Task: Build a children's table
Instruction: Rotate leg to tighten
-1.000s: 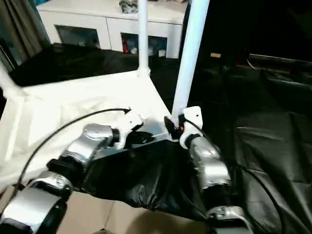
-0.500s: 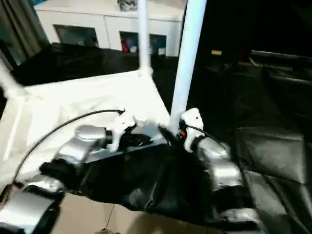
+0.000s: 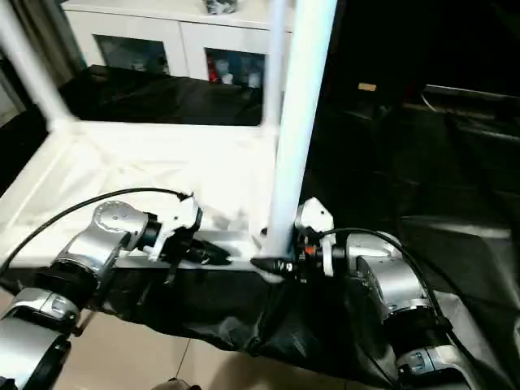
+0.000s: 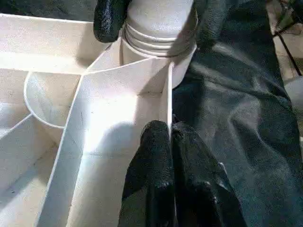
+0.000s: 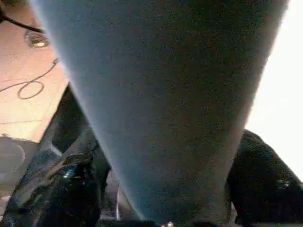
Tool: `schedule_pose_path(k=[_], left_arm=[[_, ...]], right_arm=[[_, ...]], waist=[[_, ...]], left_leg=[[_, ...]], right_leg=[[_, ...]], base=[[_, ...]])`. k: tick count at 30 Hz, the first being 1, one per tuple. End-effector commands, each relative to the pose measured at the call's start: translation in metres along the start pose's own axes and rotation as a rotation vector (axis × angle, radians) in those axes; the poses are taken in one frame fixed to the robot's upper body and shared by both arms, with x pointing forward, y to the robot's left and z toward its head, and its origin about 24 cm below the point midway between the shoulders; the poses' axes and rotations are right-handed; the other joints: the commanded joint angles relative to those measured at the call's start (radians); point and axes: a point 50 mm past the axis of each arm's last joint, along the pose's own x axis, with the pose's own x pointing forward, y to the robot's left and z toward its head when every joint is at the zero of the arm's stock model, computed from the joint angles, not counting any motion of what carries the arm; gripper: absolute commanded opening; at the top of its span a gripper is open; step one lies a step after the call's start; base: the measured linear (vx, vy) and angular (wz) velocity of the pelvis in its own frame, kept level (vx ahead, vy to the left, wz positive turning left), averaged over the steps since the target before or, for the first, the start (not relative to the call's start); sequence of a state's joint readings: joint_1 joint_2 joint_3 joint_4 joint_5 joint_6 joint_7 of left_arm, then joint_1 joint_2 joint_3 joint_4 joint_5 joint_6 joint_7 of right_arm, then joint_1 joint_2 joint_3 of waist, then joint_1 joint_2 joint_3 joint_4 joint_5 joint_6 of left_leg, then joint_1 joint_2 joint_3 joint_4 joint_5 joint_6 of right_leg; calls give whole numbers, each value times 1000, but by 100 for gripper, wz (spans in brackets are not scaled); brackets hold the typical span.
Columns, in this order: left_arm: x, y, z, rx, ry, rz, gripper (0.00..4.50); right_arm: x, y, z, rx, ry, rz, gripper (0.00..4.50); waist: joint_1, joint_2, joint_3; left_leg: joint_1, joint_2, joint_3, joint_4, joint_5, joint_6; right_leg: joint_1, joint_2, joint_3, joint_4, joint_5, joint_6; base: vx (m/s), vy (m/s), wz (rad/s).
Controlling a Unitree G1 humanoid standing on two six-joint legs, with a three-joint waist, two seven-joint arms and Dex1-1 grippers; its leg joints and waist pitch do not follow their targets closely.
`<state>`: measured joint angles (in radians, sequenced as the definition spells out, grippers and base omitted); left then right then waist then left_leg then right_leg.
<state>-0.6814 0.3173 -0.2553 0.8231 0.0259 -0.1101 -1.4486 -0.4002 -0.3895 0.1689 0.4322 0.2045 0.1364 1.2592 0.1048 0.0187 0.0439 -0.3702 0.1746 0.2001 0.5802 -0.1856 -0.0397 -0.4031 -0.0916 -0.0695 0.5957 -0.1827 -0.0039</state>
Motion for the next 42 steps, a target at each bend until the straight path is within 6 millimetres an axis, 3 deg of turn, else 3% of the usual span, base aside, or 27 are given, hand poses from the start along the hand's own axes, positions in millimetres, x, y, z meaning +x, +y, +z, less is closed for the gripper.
schedule_pose_path(k=[1,3,9,15,17,18,21,23,24,25,26,28,32,33,39,42], left_arm=[[1,2,5,29,25,-22,0],[0,0,3,27,33,-38,0],[-1,-2,0,21,40,-60,0],[7,5,3,-12,2,44,0],[14,10,5,-45,-3,123,0],[14,10,5,-46,-3,125,0],[29,15,11,-81,-31,209,0],[50,17,19,-100,-48,272,0],[50,17,19,-100,-48,272,0],[66,16,25,-108,-57,298,0],[70,16,26,-107,-58,303,0],[81,14,31,-105,-66,308,0],[90,11,36,-65,-71,299,0],[90,11,36,-65,-71,299,0],[77,9,29,-31,-56,258,0],[58,8,21,9,-31,192,0]], right_arm=[[9,6,5,-13,-2,85,304],[10,9,5,-6,-3,107,270],[12,14,3,11,-7,142,252],[18,5,2,30,-69,-81,252],[22,-2,-2,54,-74,-257,251],[22,-2,-2,55,-75,-261,246],[30,-9,-6,138,-114,-456,228],[42,-13,-9,249,-163,-621,223],[42,-13,-9,249,-163,-621,217],[53,-15,-9,316,-195,-716,213],[56,-15,-9,330,-201,-734,211],[65,-14,-7,340,-196,-774,211],[77,-11,7,241,-233,-746,211],[77,-11,7,241,-233,-746,243],[63,-14,10,224,-276,-672,297],[47,-11,5,144,-204,-528,319]], waist=[[2,-16,-61],[4,-17,-62],[8,-17,-61],[7,-15,-57],[-1,-15,-53],[-4,-16,-51],[-17,-15,-48],[-21,-17,-49],[-22,-18,-49],[-22,-18,-49],[-25,-14,-50],[-27,-16,-49],[-27,-13,-52],[-26,-12,-52],[-27,-12,-53],[-26,-16,-57]], left_leg=[[12,66,-22,-61,-160,89],[13,66,-22,-61,-152,93],[13,66,-22,-60,-154,88],[14,66,-24,-66,-192,58],[17,64,-27,-71,-247,24],[19,63,-28,-72,-263,16],[22,63,-34,-77,-302,-9],[22,61,-34,-78,-304,-10],[22,60,-33,-78,-302,-12],[22,59,-34,-78,-305,-10],[24,61,-33,-80,-305,-16],[22,57,-34,-81,-317,-18],[22,57,-34,-82,-325,-9],[22,58,-35,-82,-322,-8],[19,59,-34,-82,-318,12],[13,58,-32,-76,-258,38]], right_leg=[[51,-72,46,-56,-134,-274],[50,-71,46,-54,-117,-277],[51,-72,46,-54,-126,-274],[47,-73,48,-62,-192,-256],[44,-75,49,-71,-287,-231],[41,-76,49,-76,-320,-221],[36,-76,51,-86,-396,-192],[36,-74,52,-88,-384,-187],[35,-74,53,-88,-380,-185],[37,-74,52,-89,-379,-183],[33,-74,54,-88,-363,-187],[36,-71,51,-91,-370,-177],[38,-71,52,-92,-346,-165],[39,-71,52,-91,-335,-167],[42,-71,53,-87,-295,-185],[50,-70,52,-78,-213,-200]], base=[[0,0,0],[0,0,0],[0,0,0],[0,0,0],[0,0,0],[0,0,0],[0,0,0],[0,0,0],[0,0,0],[0,0,0],[0,0,0],[0,0,0],[0,0,0],[0,0,0],[0,0,0],[0,0,0]])
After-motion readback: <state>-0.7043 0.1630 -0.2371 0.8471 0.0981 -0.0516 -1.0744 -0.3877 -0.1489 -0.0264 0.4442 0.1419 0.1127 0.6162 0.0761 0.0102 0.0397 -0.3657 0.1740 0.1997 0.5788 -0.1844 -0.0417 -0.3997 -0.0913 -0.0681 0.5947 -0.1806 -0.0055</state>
